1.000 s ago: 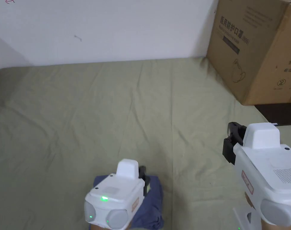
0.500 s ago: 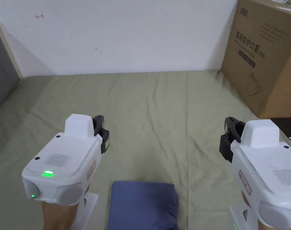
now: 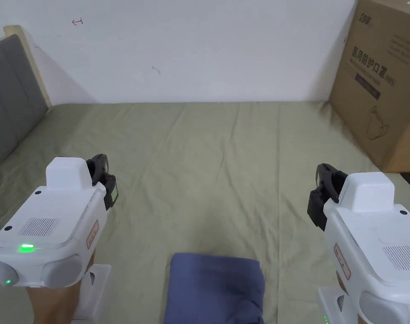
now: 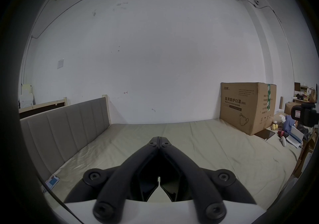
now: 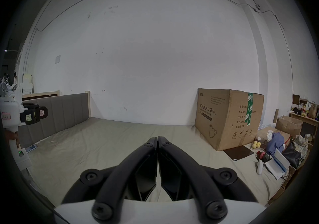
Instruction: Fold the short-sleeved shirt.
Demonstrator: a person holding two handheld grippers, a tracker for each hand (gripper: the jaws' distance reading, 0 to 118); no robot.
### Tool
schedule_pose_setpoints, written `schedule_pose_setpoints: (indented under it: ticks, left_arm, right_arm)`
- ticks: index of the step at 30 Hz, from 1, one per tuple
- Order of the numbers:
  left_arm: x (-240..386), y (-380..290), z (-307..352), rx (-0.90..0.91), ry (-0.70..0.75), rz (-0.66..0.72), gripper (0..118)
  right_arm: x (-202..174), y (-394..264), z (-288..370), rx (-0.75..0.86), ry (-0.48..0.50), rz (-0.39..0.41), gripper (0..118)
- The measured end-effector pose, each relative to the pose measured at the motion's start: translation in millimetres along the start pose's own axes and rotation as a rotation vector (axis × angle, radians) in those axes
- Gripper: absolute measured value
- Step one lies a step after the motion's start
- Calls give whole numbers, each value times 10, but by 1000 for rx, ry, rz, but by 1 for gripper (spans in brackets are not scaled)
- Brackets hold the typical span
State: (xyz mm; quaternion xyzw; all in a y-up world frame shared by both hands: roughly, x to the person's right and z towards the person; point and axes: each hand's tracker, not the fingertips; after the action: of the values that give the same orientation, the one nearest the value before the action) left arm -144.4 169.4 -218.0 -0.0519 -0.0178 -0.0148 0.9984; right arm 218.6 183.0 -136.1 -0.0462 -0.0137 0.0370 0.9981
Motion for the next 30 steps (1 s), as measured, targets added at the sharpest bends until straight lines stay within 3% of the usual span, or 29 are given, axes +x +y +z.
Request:
schedule_pose_setpoints:
  ticks: [8, 23, 30]
  left_arm:
    - [-30, -60, -22, -21, -6, 33, 0]
    - [-236, -321, -133, -107, 23, 91, 0]
    - [-267, -617, -169, -231, -22, 176, 0]
  right_arm:
    - [-127, -383, -192, -59, 29, -7, 0]
    - [-703, -2084, -592, -464, 192, -13, 0]
    - [-826, -2541, -582, -591, 210, -28, 0]
